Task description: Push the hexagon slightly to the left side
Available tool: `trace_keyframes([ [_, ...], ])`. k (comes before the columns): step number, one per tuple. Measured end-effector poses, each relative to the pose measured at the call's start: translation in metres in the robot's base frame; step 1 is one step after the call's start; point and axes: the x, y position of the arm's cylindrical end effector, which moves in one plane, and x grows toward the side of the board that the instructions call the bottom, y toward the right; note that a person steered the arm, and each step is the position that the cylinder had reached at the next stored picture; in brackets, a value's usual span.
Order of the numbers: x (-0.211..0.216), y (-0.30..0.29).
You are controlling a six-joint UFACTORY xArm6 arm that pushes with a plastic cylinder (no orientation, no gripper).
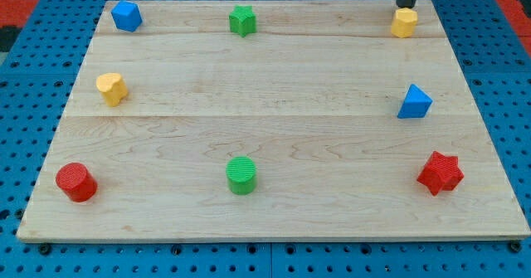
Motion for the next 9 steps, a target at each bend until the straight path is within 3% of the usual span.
trace_keyframes([
  [1,0.018,0.042],
  [2,0.045,0.031],
  [9,0.053,0.01],
])
